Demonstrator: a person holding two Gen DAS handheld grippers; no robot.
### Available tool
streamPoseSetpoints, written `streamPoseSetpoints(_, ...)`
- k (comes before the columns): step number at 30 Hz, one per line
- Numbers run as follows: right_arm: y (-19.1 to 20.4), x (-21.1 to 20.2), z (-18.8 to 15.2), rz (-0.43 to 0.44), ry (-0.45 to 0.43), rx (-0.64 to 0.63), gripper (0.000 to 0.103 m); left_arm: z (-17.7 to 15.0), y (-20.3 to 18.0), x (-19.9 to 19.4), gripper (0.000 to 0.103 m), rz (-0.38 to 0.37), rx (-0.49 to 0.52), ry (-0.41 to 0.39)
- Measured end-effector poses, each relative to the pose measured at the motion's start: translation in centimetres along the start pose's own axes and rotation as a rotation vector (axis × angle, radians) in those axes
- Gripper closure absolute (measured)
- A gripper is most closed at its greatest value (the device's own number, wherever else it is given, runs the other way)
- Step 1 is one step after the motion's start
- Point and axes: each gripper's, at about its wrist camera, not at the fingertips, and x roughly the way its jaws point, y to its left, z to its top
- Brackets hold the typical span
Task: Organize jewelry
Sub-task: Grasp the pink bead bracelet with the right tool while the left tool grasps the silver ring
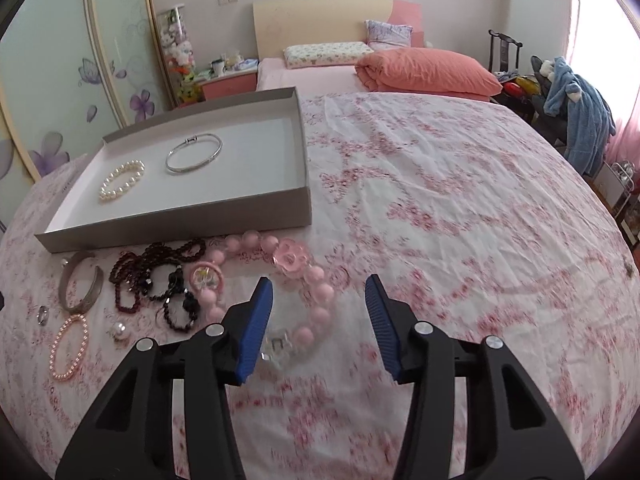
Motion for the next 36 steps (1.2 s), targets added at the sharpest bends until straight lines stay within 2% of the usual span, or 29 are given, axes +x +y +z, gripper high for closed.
streamPoseSetpoints(7, 0.7, 1.7, 1.3, 0.005, 0.023, -0.05, 0.054, -0.2, -0.2, 0.0, 0.053, -0.009, 0.013, 0.008)
streamPoseSetpoints(9, 0.7, 1.7, 1.4, 0.033, 0.024, -0.051, 0.06, -0.2, -0.3, 0.1, 0.053, -0.012, 0.016, 0.013)
streamPoseSetpoints(10, 0.7, 1.6, 1.3, 0.04, 0.022, -0.053, 0.069, -0.3, -0.4, 0.2, 0.053, -0.013, 0.02, 0.016)
streamPoseSetpoints(11, 0.6, 1.4, 1.2, 0.035, 0.022, -0.047, 0.072, -0.3, -0.5, 0.2, 0.053, -0.014, 0.023, 0.019)
streamPoseSetpoints(14, 0.4, 0.7, 0.4, 0.029, 0.028, -0.018, 0.078, -0.5, -0.7, 0.3, 0.053, -0.022, 0.034, 0.026)
streamPoseSetpoints(21, 0.2, -1.8, -2.5, 0.027, 0.026, 0.02, 0.078, -1.0, -2.1, 0.7, 0.052, -0.055, 0.094, 0.062)
streamPoseSetpoints(29, 0.4, -1.7, -2.4, 0.011, 0.021, 0.011, 0.078, -1.5, -4.3, 3.3, 0.052, -0.055, 0.141, 0.165)
streamPoseSetpoints(36, 0.4, -1.7, -2.3, 0.011, 0.021, 0.012, 0.078, -0.8, -5.4, 5.3, 0.053, -0.025, 0.136, 0.204)
